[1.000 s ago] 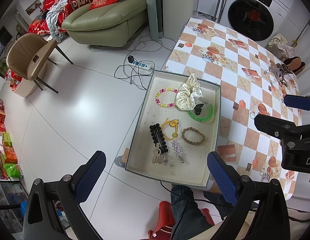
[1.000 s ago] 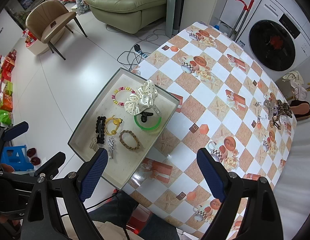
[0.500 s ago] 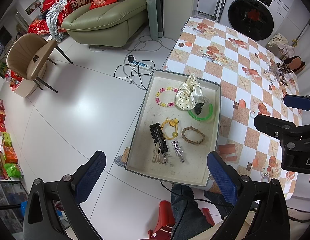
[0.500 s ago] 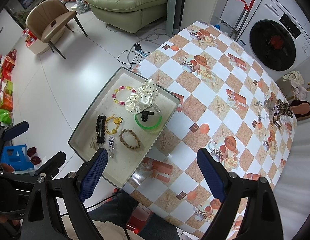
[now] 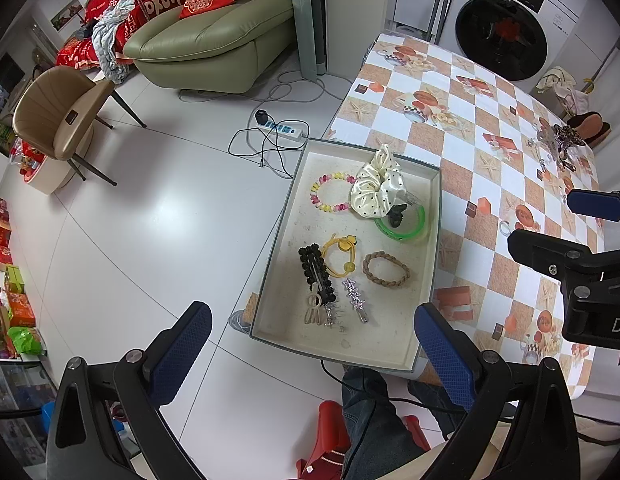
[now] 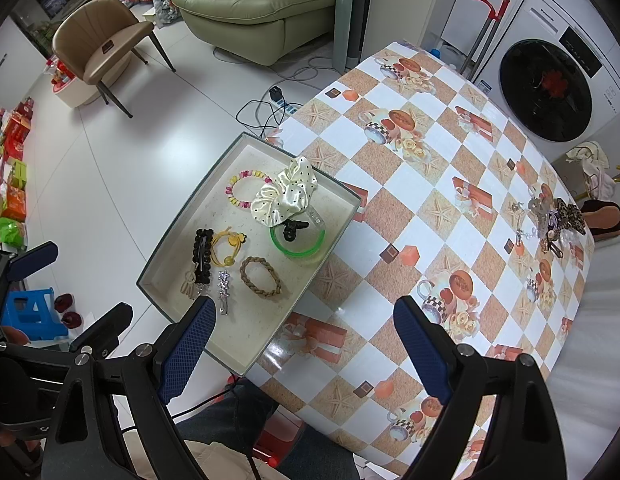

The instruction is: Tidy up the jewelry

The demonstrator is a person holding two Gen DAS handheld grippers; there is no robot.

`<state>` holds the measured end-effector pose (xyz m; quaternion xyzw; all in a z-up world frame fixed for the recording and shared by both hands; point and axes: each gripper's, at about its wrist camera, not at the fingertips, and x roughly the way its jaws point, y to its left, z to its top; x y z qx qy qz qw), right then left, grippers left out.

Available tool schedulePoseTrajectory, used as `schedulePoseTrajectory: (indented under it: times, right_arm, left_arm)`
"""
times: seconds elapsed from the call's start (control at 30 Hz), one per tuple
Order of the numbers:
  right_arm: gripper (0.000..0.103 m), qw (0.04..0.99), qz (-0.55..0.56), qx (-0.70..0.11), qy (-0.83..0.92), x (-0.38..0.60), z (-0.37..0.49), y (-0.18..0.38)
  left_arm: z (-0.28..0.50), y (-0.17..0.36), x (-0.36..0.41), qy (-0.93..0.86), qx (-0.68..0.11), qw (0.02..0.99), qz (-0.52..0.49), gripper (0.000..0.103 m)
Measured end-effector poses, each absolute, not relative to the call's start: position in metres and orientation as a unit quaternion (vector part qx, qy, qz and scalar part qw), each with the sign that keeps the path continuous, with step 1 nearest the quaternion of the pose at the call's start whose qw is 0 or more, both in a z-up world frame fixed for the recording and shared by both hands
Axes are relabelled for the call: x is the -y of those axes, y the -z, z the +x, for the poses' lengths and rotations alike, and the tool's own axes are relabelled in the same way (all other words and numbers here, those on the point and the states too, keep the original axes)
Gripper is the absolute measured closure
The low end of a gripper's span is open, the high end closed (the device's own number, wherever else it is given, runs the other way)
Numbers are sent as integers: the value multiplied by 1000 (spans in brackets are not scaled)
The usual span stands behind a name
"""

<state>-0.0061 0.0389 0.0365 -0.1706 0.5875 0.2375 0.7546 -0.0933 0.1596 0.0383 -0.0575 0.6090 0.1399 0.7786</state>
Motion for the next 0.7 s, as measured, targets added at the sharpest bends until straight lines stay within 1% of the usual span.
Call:
schedulePoseTrajectory:
  times: [0.7]
  right_arm:
    - [11, 754, -171, -589, -238, -38, -6, -36]
  left_arm:
    - [-97, -37, -158, -140, -610, 778, -58, 0]
